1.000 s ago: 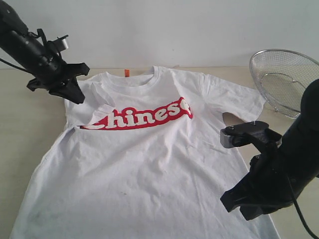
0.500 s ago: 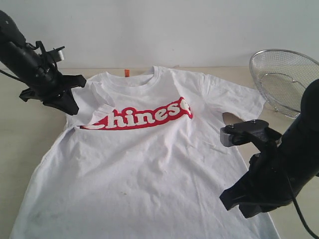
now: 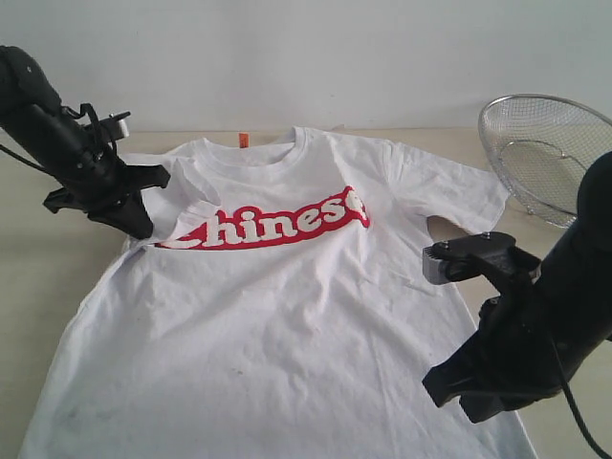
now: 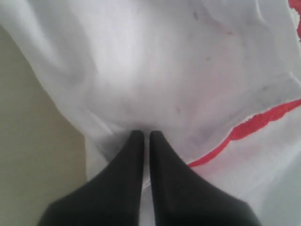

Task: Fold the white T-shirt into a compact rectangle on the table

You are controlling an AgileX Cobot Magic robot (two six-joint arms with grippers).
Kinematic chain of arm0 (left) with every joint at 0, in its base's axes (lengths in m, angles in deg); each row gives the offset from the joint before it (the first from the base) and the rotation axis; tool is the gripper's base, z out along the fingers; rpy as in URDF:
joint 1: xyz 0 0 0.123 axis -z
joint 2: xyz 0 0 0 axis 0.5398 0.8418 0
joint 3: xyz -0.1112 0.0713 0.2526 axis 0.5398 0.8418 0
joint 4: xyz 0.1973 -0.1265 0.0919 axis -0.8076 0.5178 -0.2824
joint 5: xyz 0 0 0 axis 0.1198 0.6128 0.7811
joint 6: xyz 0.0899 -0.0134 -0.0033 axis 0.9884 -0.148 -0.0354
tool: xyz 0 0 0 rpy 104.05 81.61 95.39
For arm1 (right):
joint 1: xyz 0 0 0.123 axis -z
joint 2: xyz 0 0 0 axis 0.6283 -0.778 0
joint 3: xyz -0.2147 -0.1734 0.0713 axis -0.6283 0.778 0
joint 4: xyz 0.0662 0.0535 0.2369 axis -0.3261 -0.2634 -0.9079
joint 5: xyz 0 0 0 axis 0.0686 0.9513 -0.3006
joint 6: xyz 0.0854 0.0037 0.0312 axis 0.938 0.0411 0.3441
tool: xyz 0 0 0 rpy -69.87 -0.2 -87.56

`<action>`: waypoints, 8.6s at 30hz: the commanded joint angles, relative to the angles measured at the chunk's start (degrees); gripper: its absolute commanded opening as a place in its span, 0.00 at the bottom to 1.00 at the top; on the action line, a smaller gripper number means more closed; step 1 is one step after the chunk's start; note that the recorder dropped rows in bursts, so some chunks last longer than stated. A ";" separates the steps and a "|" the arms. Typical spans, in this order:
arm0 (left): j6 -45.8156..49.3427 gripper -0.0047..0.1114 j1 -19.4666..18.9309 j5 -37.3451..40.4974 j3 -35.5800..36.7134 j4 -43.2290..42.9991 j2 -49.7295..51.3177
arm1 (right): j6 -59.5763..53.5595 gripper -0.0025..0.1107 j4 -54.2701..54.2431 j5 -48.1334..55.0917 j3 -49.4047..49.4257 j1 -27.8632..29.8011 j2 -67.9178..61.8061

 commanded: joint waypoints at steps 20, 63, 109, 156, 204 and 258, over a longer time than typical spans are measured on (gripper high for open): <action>-6.52 0.08 -0.15 -0.62 0.15 -13.27 -0.53 | -0.55 0.02 -0.35 1.33 -0.05 -0.01 0.58; -3.87 0.08 -3.06 0.41 0.12 -3.40 -2.72 | -0.55 0.02 -0.23 0.77 -0.05 -0.01 0.58; -0.74 0.08 -1.26 -6.13 -19.91 4.13 6.75 | -0.55 0.02 -0.12 0.23 -0.05 -0.01 0.58; -0.72 0.08 -3.63 6.22 -22.64 -1.41 8.93 | 1.98 0.02 -0.12 0.28 -0.05 -0.01 0.58; 2.12 0.08 -10.79 11.79 -32.71 10.06 14.31 | 2.63 0.02 -0.67 1.16 -0.05 -0.01 0.58; 0.99 0.08 -10.77 -0.14 -38.47 8.46 20.73 | 6.87 0.02 -2.03 -1.22 -0.05 0.11 0.58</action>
